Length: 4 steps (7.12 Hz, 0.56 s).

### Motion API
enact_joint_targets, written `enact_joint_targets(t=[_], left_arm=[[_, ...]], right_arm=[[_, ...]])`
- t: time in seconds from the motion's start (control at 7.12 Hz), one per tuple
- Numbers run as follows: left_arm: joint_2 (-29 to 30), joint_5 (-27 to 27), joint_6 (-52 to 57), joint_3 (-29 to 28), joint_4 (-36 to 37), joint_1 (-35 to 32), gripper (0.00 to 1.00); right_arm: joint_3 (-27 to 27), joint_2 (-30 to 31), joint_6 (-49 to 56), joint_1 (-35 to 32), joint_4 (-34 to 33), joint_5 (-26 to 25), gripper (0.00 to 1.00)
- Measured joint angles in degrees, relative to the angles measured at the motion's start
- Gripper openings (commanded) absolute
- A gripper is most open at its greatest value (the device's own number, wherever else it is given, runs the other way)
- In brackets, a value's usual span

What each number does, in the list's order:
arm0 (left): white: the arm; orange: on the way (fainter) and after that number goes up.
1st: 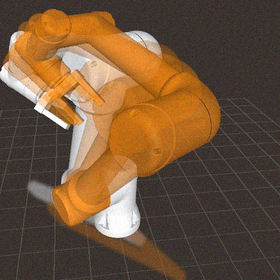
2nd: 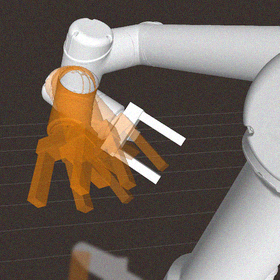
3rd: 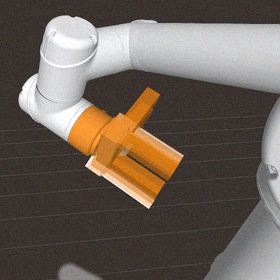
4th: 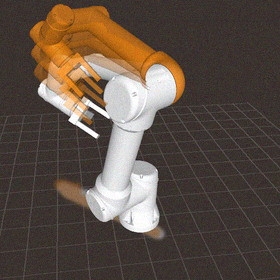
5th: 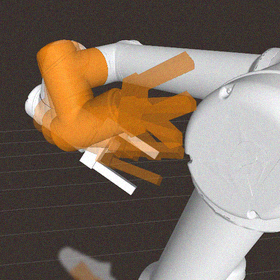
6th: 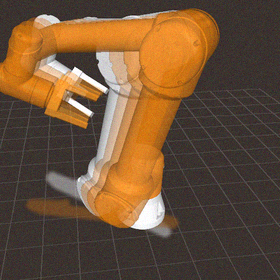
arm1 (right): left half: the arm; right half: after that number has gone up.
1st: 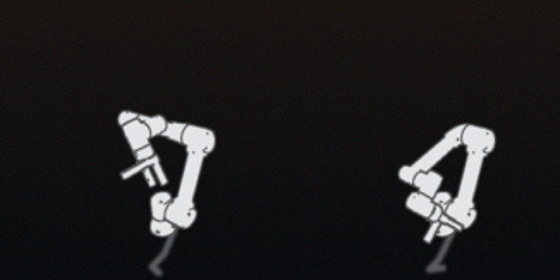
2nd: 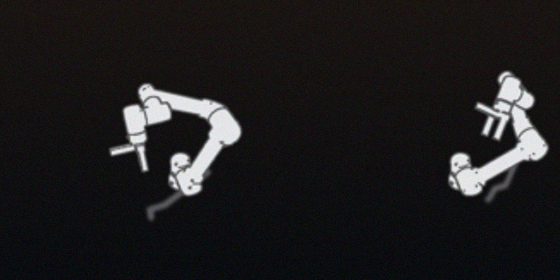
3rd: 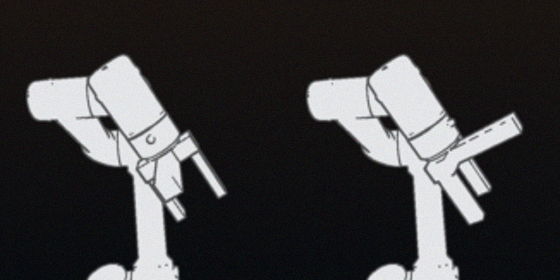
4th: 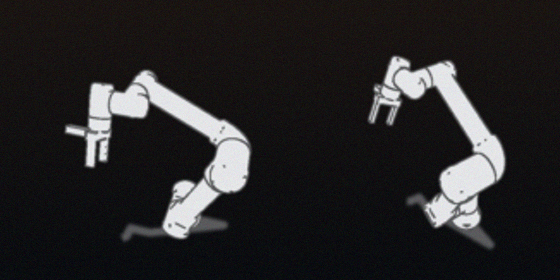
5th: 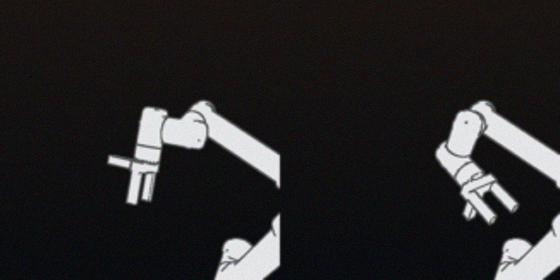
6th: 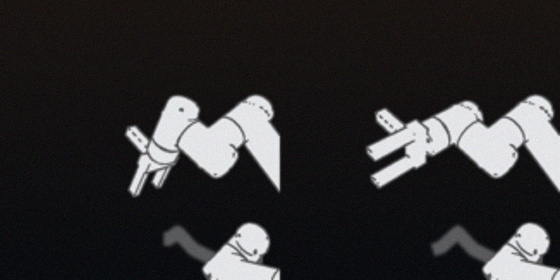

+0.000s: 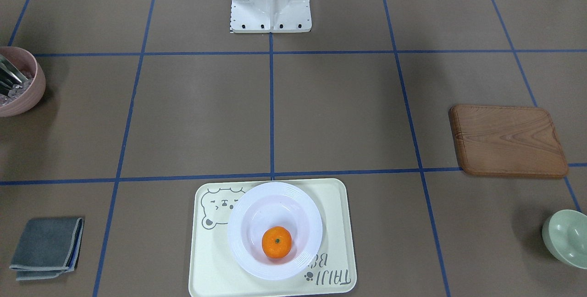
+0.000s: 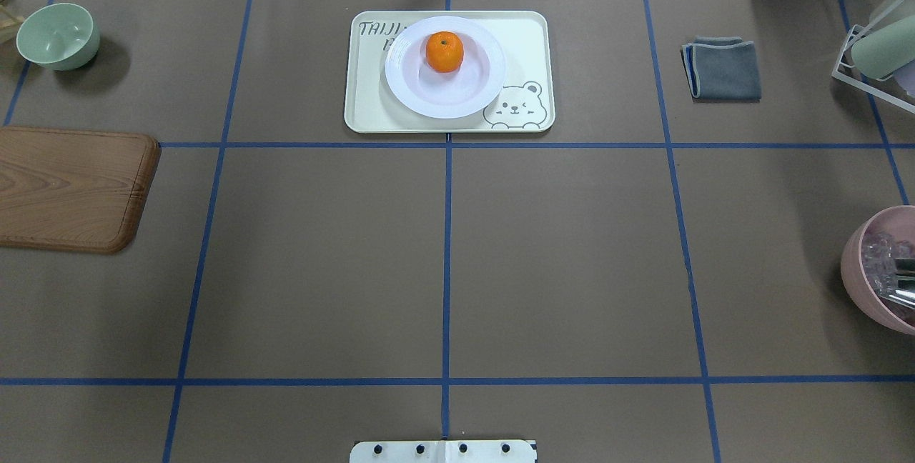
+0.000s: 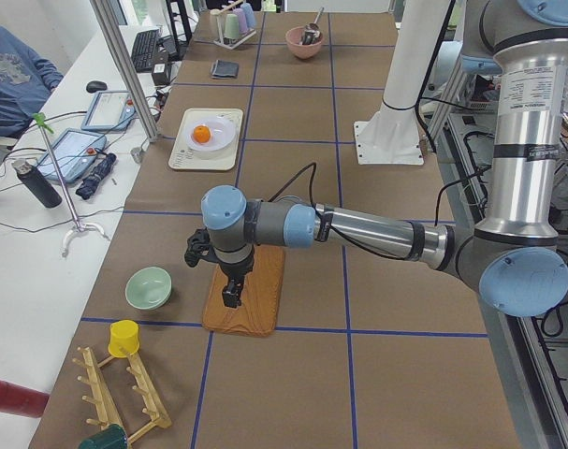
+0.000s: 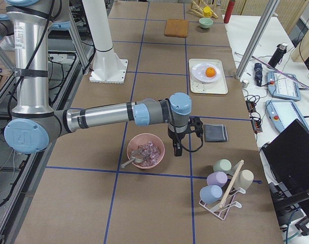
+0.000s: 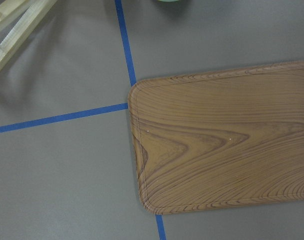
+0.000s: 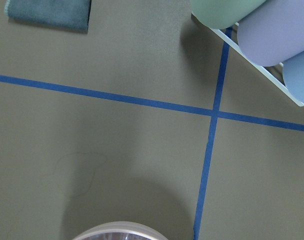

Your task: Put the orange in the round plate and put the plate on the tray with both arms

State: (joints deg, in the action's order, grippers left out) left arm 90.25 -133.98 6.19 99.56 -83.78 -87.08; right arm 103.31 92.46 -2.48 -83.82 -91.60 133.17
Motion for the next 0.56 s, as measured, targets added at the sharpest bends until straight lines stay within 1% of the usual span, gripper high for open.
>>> enact_joint_targets(t=[0.56], left_arm=[[0.22,0.2,0.01,0.05,-0.29,0.02,0.98]], right_arm=[[0.0,-0.02,-0.33,0.05,0.26,-0.26,1.0]])
